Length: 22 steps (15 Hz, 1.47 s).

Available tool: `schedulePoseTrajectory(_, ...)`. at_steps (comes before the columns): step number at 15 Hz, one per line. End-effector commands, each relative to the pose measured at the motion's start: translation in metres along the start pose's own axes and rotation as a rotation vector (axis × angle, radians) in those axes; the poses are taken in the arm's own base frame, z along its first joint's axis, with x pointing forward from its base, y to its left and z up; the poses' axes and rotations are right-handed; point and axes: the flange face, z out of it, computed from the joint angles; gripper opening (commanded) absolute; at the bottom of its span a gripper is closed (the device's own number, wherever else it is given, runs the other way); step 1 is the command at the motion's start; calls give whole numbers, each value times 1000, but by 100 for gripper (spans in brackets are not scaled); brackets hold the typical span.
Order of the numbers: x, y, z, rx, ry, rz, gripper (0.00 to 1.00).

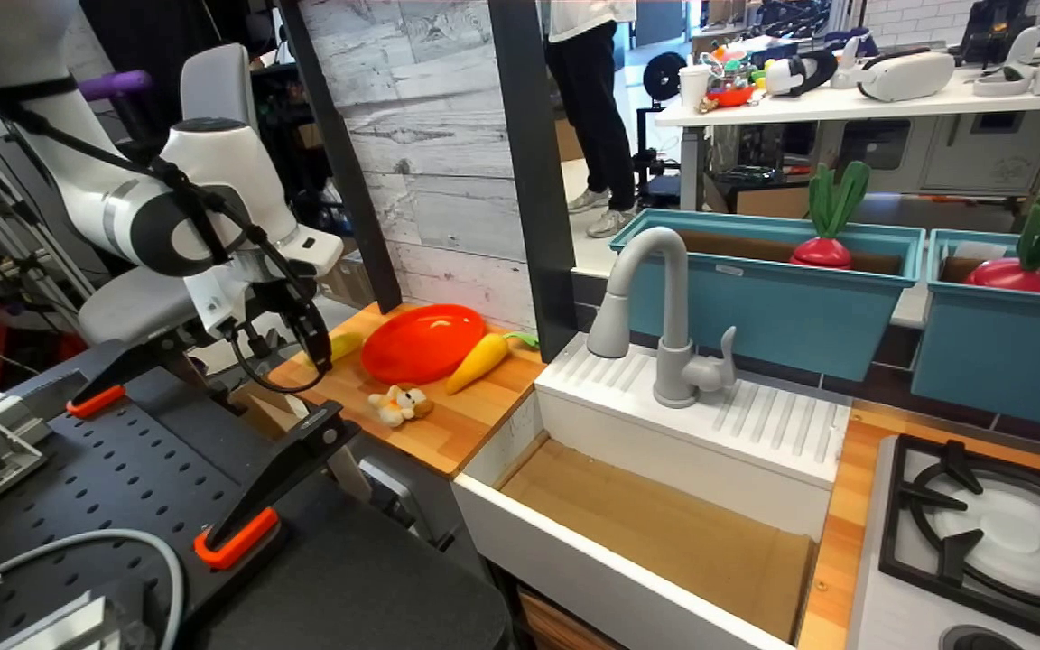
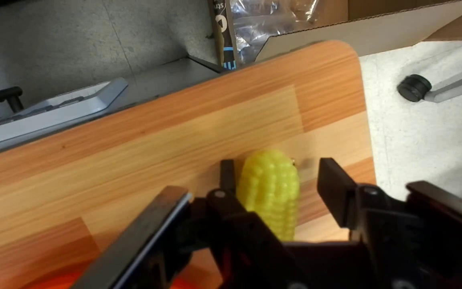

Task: Pick up the corn from the counter and put it on the orange plate, then move the tap to the left, then pick up the plush toy from the right side of the counter and put it on the left

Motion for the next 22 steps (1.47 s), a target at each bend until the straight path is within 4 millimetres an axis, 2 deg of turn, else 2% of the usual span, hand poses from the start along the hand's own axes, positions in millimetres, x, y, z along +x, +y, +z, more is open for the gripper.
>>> schedulePoseTrajectory(1,8,-5,5,-17,-15,1,27)
schedulePoseTrajectory(3,10,-5,2,-20,-25,-2,13)
schedulePoseTrajectory(4,10,-7,-1,-19,-25,-5,10)
schedulePoseTrajectory(9,6,-15,-28,-19,-35,-47,9)
schedulePoseTrajectory(12,12,-9,-48,-22,-21,-43,9)
schedulePoseTrajectory(16,37,16,-67,-27,12,20,9)
schedulePoseTrajectory(22,70,63,-66,-51,-2,122,9)
